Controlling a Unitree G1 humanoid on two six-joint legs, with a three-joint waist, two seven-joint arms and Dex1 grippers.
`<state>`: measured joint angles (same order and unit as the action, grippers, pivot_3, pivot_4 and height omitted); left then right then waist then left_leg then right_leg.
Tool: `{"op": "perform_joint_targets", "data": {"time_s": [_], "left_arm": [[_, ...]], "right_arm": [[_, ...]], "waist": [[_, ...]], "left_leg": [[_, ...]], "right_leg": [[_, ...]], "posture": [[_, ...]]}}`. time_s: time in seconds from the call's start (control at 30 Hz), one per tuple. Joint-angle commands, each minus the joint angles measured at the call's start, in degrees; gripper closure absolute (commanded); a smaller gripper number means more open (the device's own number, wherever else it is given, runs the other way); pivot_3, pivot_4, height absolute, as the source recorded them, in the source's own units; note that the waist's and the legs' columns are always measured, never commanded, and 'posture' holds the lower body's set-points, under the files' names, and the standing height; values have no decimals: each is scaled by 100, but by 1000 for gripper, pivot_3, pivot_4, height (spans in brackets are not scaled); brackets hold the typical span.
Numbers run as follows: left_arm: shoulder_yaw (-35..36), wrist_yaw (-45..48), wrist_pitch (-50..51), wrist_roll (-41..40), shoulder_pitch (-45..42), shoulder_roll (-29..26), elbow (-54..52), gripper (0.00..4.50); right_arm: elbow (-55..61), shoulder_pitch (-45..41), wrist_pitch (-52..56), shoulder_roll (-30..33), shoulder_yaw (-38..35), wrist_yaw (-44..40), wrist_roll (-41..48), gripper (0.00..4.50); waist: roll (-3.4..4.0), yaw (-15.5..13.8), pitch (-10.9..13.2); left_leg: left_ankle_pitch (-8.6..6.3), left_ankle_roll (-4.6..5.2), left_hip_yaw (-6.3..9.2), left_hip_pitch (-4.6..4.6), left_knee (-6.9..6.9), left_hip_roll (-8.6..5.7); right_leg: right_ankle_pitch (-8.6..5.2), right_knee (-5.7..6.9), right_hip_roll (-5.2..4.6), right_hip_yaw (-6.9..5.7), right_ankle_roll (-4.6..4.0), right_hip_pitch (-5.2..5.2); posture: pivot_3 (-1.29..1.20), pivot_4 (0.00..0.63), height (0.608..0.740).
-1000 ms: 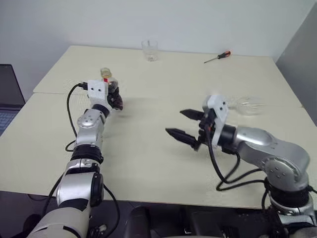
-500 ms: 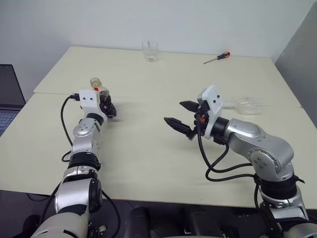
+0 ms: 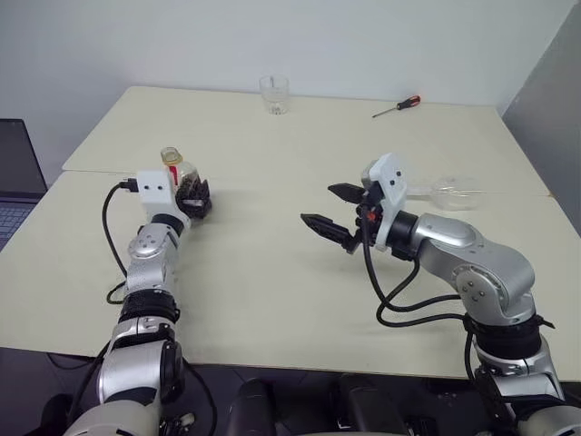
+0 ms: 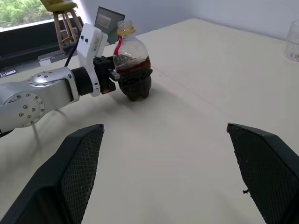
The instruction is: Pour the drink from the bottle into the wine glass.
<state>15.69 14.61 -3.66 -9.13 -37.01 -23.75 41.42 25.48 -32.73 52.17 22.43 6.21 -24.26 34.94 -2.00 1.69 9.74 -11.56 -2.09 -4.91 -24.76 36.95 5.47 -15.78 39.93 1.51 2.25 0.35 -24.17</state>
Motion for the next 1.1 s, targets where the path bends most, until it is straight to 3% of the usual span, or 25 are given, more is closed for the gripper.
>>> {"op": "perform_joint_targets", "data": {"time_s": [0.03, 0.47, 0.67, 0.83, 1.1], "left_arm": [[82, 49, 329, -148, 388, -91, -723, 24], [186, -128, 1474, -550, 2350, 246, -3024, 24], [-311, 1118, 2346, -1461, 3174, 202, -4514, 24], [-1050, 1861, 3118, -1572, 2444, -168, -4893, 24], [-2289, 2658, 2448, -422, 1247, -780, -4659, 24]], "right_arm": [[-83, -37, 142, 216, -543, -47, 140, 0], [-618, 341, 251, 174, -1510, 294, 231, 0], [-1397, 264, 428, -352, -2533, 1268, 470, 0], [-2036, 11, 528, -1081, -3409, 1990, 1051, 0], [-2975, -463, 223, -1539, -4333, 3117, 1451, 0]], "waist": [[0, 1, 0], [-2, 15, -6], [-2, 17, -6], [-2, -1, -5], [4, 29, -6]], "left_leg": [[0, 0, -1, 0, 0, 0], [0, 0, 2, 6, -4, 3], [0, 0, -5, 7, -5, -2], [0, 0, -1, 7, -5, -7], [-1, 2, -6, 1, -15, -11]], "right_leg": [[0, 1, 0, 0, -1, 0], [9, 1, -18, 10, -19, 3], [-5, 0, -21, 17, 4, 3], [-5, 1, -13, 13, 5, 3], [2, -9, -9, 25, -8, -3]], "posture": [[0, 150, 740], [0, 150, 740], [0, 150, 740], [0, 150, 740], [0, 150, 740]]}}
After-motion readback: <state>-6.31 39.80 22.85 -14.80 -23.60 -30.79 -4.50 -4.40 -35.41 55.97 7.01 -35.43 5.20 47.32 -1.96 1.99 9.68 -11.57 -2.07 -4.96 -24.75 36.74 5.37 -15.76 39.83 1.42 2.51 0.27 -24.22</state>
